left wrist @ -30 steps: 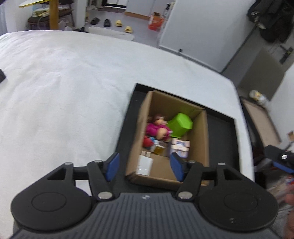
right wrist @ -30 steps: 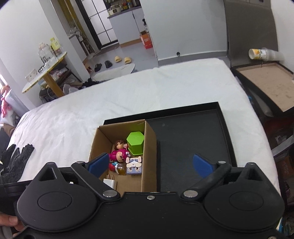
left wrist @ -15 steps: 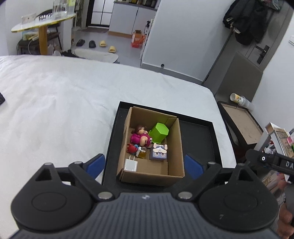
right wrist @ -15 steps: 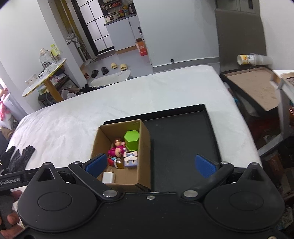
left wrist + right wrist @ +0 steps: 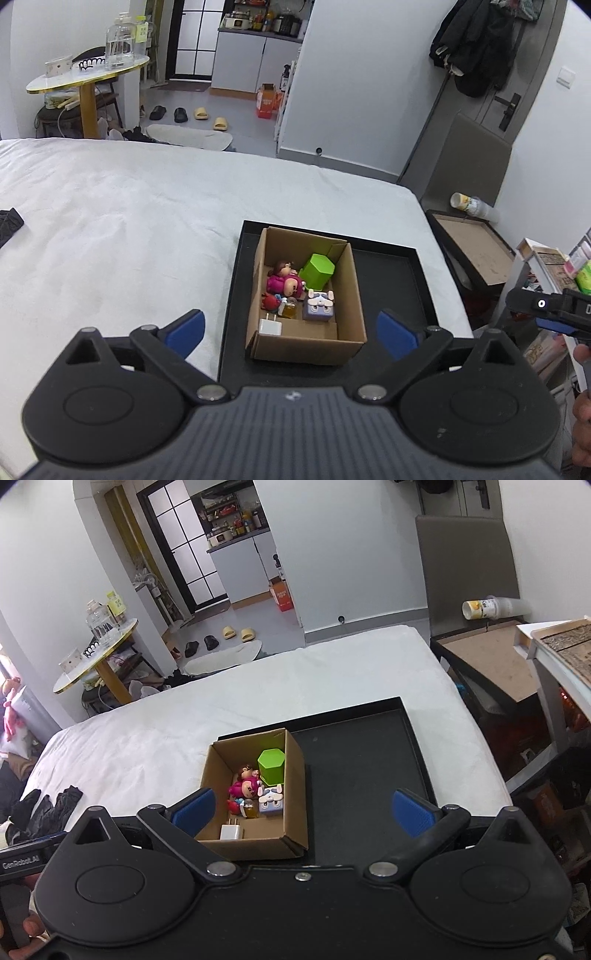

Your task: Organize rigid objects

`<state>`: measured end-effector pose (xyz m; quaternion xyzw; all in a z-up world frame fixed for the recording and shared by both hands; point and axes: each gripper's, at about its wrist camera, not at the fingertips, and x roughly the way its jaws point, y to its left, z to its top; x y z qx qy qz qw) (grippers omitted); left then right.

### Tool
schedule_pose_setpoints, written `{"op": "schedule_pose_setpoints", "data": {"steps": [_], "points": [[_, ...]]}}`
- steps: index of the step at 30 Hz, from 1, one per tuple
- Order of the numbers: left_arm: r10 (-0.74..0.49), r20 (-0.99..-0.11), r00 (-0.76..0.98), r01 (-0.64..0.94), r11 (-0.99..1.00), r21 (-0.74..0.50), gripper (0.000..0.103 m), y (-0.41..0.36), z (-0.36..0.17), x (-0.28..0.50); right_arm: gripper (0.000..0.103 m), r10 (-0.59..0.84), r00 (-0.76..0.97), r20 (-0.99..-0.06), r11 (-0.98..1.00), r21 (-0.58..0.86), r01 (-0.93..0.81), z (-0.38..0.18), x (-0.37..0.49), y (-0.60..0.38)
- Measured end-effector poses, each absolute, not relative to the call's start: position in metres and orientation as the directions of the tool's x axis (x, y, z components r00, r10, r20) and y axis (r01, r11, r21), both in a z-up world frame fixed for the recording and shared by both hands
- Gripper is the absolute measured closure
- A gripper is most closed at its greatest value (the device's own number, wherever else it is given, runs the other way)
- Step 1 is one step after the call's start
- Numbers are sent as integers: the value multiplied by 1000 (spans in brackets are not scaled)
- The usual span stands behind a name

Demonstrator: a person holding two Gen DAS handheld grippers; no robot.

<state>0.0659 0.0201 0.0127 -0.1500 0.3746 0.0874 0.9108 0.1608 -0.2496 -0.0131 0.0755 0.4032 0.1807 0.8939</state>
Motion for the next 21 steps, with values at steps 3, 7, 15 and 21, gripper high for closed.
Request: {"op": "schedule_pose_setpoints", "data": {"steps": [3,7,15,21], "points": [[55,-701,711,-261,946,-191,4,19,16,56,0,373,615,-695,927,263,-266,-9,153,-248],[60,-689,722,-245,954,-174,3,17,23,45,0,370,618,-694,928,245,-280,-5,142,-248],[60,-661,748,-207,967,-147,0,14,35,26,0,368,634,-680,929,235,-287,1,120,-248],[51,-650,758,-193,970,-149,0,12,37,11,0,372,648,-665,928,237,-288,6,104,-250]]}}
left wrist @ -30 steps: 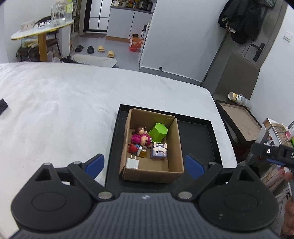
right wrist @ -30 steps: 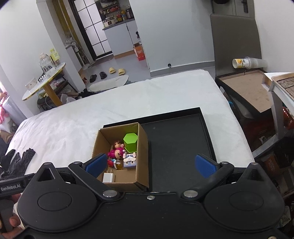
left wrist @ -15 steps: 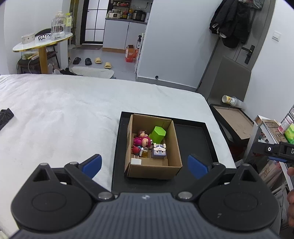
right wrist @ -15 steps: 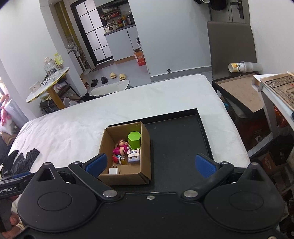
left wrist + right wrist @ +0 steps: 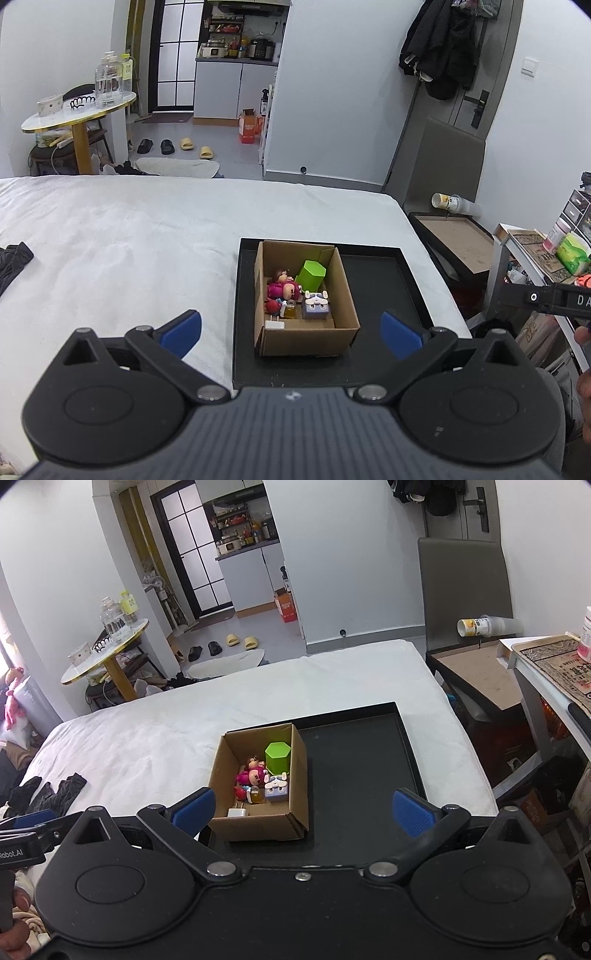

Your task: Organize rigid objects

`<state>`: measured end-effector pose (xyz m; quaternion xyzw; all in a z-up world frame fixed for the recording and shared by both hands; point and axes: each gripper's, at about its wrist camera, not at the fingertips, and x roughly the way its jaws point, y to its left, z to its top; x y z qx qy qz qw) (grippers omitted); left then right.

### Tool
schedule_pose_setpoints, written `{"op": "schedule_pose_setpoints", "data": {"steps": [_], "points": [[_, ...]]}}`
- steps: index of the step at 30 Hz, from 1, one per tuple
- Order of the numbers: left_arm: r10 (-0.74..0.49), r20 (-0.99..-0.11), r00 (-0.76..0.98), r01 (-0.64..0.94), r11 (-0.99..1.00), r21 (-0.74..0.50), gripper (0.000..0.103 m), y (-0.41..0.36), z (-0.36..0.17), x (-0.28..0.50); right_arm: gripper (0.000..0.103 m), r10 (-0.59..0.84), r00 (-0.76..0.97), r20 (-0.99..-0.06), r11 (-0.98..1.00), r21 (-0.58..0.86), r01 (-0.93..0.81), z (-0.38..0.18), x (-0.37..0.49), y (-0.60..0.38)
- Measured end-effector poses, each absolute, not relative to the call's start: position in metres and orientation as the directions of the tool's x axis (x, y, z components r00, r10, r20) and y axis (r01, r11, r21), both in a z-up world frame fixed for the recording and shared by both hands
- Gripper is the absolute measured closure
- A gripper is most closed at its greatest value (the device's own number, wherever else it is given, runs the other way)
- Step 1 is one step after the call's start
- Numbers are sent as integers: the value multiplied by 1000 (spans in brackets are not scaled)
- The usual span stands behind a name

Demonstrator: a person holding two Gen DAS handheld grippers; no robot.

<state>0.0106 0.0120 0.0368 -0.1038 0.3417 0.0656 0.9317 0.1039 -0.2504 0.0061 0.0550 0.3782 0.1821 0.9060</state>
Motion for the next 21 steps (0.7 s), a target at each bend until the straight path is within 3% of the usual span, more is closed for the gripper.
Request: {"op": "schedule_pose_setpoints", "data": {"steps": [21], "points": [[40,-646,762,-171,975,-140,0,9,41,0,0,367,647,-669,926,192,-326,15,87,-245]]}}
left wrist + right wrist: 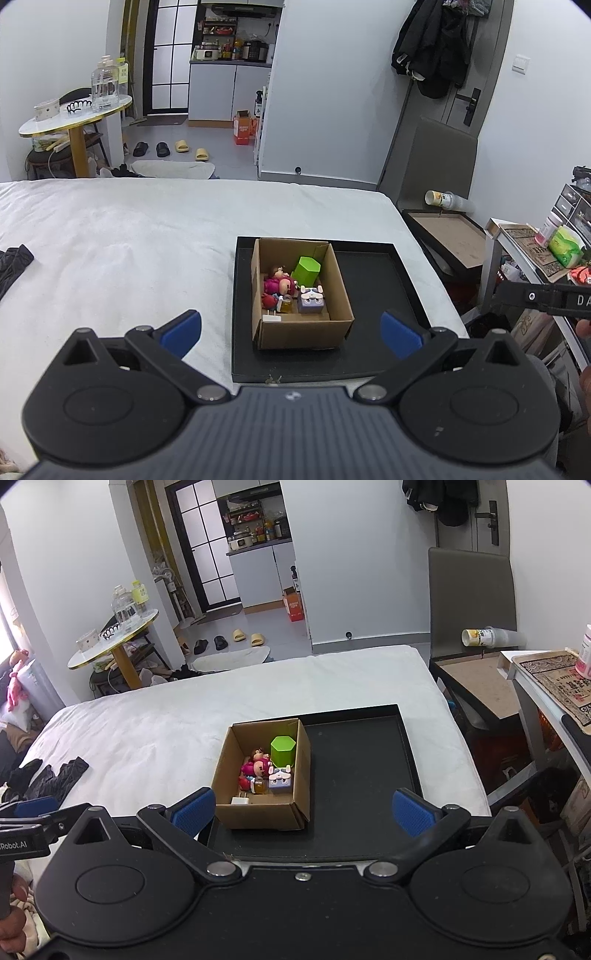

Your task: Organize rigid objects

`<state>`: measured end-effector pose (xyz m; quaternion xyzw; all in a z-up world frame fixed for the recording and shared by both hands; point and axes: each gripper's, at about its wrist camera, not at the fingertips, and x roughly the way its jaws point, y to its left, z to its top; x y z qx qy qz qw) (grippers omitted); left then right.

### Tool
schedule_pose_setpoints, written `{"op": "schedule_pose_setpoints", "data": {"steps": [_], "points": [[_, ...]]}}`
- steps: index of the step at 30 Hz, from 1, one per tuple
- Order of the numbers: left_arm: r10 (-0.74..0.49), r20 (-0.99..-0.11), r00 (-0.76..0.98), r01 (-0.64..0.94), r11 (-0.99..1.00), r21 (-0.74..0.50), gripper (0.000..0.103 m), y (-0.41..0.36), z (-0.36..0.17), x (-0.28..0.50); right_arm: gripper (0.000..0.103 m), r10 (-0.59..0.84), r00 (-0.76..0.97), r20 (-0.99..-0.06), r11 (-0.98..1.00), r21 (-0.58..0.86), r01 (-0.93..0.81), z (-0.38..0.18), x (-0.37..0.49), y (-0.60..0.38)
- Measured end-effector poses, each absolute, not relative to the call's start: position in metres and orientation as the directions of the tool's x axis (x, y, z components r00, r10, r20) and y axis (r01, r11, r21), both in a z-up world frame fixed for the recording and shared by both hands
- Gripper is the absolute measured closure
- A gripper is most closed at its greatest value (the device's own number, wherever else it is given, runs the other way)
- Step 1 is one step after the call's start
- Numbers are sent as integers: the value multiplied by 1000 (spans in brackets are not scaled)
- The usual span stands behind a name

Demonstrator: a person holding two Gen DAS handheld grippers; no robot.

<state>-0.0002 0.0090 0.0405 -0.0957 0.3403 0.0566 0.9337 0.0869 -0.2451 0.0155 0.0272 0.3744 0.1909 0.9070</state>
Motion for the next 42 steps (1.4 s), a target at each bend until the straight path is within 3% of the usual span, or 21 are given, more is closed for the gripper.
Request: {"op": "schedule_pose_setpoints", "data": {"steps": [42], "points": [[40,-652,757,-151,982,-115,0,3,38,-4,0,372,630,-681,921,189,-339,12,84,-244]]}}
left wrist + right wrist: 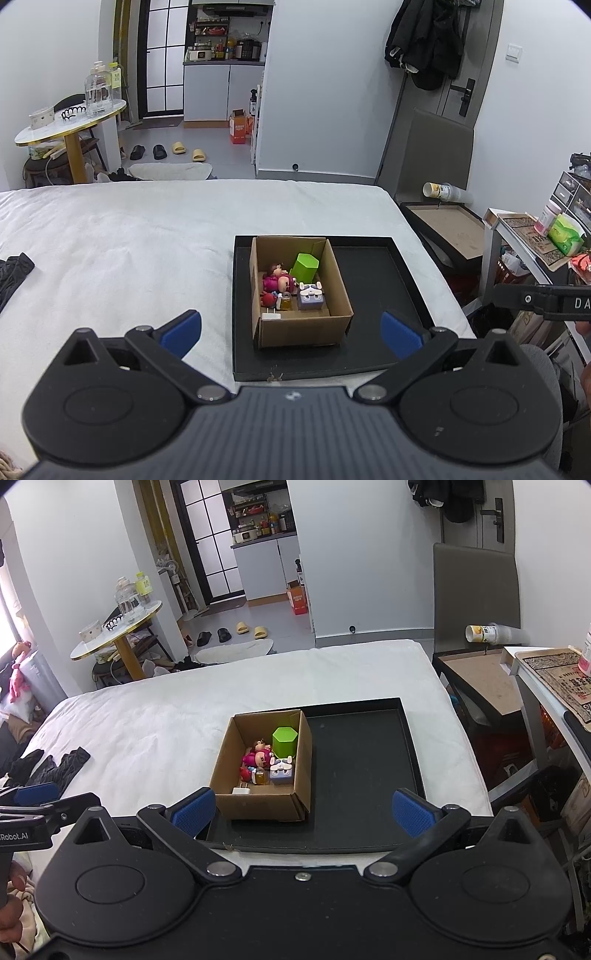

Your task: Organize rigid objects

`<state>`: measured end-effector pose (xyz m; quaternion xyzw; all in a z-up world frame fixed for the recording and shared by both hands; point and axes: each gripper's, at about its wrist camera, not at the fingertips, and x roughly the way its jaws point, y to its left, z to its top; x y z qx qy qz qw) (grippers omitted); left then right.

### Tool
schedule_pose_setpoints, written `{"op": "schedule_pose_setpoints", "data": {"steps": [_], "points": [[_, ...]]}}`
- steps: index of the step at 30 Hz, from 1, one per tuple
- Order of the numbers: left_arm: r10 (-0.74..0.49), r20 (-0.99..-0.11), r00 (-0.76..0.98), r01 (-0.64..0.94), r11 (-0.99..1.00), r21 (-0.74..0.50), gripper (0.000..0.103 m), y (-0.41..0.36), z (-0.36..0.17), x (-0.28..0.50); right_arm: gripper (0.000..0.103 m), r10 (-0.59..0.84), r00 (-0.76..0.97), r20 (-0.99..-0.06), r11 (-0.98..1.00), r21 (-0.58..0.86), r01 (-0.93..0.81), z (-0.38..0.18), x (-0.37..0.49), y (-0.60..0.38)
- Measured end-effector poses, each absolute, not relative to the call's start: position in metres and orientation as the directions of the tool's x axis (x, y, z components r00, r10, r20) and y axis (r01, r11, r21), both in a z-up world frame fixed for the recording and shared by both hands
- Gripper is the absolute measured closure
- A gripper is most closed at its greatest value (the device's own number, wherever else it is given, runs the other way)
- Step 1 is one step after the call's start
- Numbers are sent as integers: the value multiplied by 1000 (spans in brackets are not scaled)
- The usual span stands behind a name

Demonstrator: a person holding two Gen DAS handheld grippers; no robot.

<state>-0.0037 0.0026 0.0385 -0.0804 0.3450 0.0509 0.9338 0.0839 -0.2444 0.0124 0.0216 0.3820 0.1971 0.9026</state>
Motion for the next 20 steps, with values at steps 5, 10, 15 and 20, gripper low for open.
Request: {"op": "schedule_pose_setpoints", "data": {"steps": [5,10,15,20], "points": [[38,-657,753,-149,982,-114,0,3,38,-4,0,371,628,-684,922,189,-339,11,83,-244],[36,-658,752,-148,982,-115,0,2,38,-3,0,372,628,-684,921,188,-341,11,83,-244],[34,-659,752,-146,983,-115,0,1,38,-2,0,372,627,-685,921,189,-340,11,82,-244],[34,-657,753,-138,985,-108,0,-1,38,-2,0,373,626,-685,921,190,-341,10,82,-244]]}}
